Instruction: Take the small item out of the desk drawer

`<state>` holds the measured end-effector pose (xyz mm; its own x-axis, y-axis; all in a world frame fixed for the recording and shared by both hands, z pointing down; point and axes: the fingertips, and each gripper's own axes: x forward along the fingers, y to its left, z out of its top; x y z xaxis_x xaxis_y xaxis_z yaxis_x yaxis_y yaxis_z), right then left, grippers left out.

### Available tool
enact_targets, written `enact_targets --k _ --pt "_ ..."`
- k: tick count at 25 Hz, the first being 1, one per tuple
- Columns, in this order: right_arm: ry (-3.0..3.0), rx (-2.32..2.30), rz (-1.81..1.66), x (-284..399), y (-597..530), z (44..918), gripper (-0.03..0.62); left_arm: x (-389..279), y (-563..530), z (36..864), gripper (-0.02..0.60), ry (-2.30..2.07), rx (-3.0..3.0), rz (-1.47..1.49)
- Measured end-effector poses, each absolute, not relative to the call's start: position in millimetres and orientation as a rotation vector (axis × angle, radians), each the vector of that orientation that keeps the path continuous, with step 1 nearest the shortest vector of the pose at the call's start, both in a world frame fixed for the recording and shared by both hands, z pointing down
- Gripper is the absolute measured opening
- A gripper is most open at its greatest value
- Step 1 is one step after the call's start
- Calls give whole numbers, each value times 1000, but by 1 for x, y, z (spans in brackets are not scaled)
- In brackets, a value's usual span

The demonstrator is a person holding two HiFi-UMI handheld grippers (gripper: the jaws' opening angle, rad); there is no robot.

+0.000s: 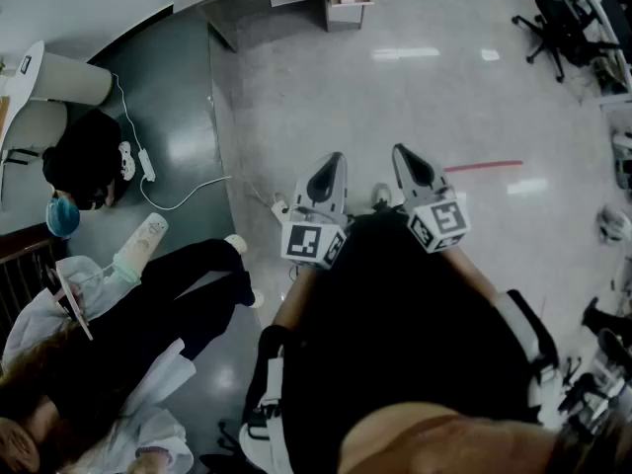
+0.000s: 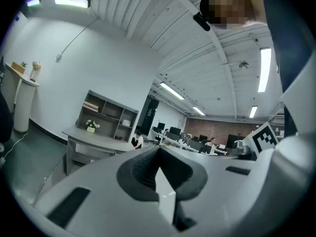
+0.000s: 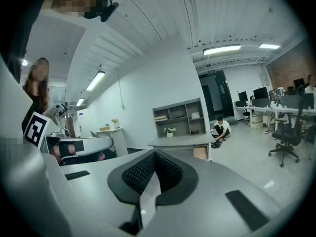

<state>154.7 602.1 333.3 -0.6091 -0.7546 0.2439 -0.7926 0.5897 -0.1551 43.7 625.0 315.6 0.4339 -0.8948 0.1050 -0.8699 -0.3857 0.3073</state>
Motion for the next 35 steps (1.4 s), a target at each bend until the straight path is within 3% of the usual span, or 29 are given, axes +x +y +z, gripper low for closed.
enact_targets --k 35 --pt "-2641 1416 365 96 568 346 -2 -8 594 310 -2 -1520 2390 -164"
